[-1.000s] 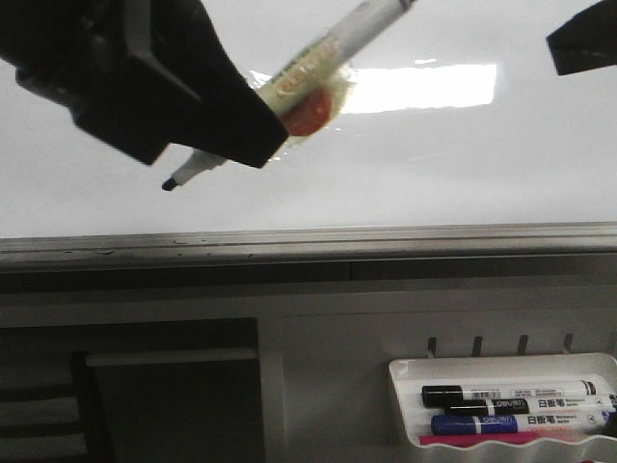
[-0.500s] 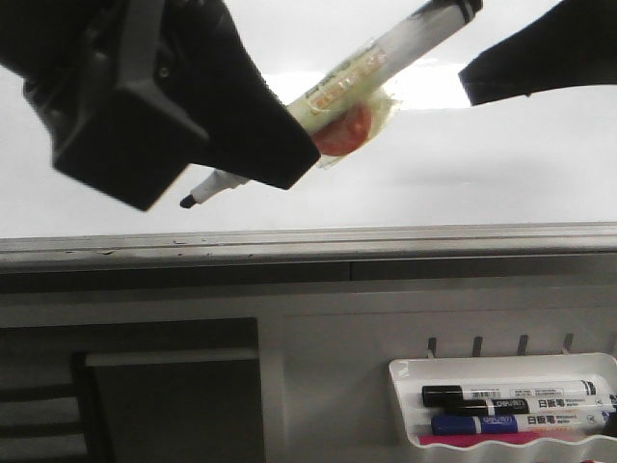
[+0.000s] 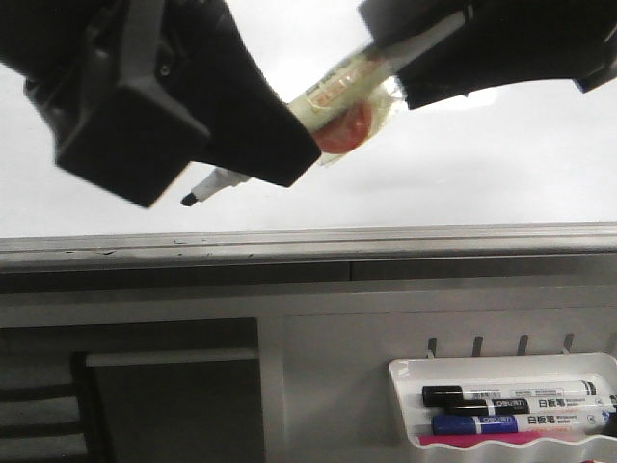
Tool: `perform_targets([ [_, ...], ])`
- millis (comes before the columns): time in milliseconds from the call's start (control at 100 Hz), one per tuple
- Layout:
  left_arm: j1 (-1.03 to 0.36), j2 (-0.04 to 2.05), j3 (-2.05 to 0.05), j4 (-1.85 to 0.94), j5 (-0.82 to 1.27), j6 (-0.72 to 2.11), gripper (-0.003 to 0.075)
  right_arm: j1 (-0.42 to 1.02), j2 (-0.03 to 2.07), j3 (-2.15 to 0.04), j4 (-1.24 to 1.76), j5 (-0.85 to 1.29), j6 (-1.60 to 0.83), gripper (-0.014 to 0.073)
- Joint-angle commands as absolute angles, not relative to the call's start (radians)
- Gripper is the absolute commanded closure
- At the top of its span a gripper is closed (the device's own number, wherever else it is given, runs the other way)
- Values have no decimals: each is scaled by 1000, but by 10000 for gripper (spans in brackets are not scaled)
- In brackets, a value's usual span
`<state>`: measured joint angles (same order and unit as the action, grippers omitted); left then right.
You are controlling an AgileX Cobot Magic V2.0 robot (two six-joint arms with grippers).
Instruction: Write number 7 on whiteboard
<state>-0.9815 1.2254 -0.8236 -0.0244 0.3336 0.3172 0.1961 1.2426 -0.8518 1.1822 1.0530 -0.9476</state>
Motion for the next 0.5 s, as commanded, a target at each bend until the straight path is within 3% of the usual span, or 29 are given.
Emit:
perform_targets([
  [0,-990,1199,-852,-25,242,312,741,197,1226,-884,1231,1066,-969,423],
  [140,-990,1199,-852,-25,220,312,741,197,1226,-884,1229,1068,-971,510],
  [260,-990,1199,-852,-25,220,312,740,197,1226,-884,1229,1068,-982,663],
  [400,-990,1196,-852,-43,211,309,734,197,1226,-884,1229,1065,-998,645],
  [490,-979,1193,-863,-67,215,308,652,197,1226,-884,1228,1048,-1001,645],
])
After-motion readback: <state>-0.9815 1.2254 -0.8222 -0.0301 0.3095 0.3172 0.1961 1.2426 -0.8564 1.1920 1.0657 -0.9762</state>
